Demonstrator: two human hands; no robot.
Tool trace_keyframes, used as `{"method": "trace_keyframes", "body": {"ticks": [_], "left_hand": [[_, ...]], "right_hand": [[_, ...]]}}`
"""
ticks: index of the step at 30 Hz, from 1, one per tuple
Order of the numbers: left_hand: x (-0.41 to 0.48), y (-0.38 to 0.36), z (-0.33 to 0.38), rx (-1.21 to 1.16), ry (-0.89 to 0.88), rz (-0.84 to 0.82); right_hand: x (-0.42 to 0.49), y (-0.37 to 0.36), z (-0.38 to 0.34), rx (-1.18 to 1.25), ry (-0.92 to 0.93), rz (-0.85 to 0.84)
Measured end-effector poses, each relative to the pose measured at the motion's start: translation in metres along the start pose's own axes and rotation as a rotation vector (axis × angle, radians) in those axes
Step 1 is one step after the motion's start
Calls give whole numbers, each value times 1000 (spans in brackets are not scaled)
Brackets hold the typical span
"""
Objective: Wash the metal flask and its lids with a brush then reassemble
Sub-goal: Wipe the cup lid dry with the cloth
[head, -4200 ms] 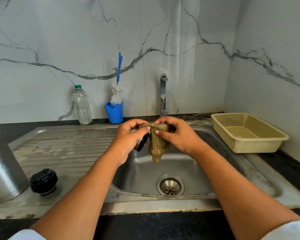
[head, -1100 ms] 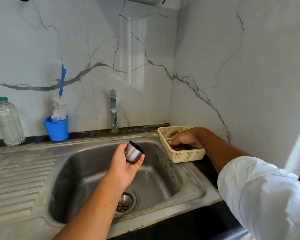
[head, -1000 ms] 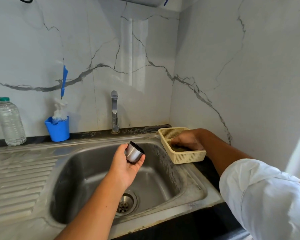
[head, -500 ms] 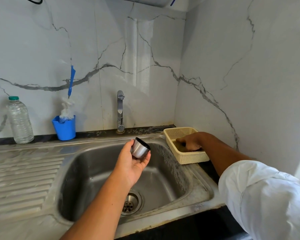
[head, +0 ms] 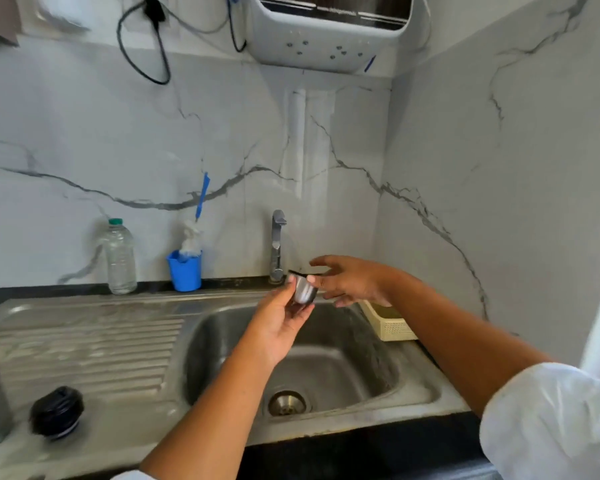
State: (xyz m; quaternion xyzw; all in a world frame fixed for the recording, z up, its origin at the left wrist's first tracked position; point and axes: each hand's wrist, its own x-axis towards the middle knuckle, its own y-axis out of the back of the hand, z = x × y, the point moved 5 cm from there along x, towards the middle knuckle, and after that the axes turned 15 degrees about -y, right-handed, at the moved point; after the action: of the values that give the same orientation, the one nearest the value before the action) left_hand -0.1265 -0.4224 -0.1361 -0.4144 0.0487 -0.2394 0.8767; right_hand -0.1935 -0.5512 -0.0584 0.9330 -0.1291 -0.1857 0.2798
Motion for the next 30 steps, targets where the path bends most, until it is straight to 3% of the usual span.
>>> {"method": "trace_keyframes", "body": {"ticks": [8, 13, 17, 22, 27, 30], "left_hand": [[-76, 76, 117, 322, -260, -2], [-122, 135, 171, 481, -322, 93], [-143, 175, 199, 625, -392, 214], [-156, 212, 228, 1022, -505, 389], [-163, 222, 236, 1279, -545, 361], [-157, 223, 232, 1395, -528, 299]], "right_hand": [[-15, -129, -73, 38, 263, -133], [-23, -214, -109, 31, 293, -235], [-23, -258, -127, -62, 315, -214], [-22, -281, -135, -338, 376, -79], [-15, -286, -129, -377, 305, 20], [-8, -286, -121, -228, 200, 15]]}}
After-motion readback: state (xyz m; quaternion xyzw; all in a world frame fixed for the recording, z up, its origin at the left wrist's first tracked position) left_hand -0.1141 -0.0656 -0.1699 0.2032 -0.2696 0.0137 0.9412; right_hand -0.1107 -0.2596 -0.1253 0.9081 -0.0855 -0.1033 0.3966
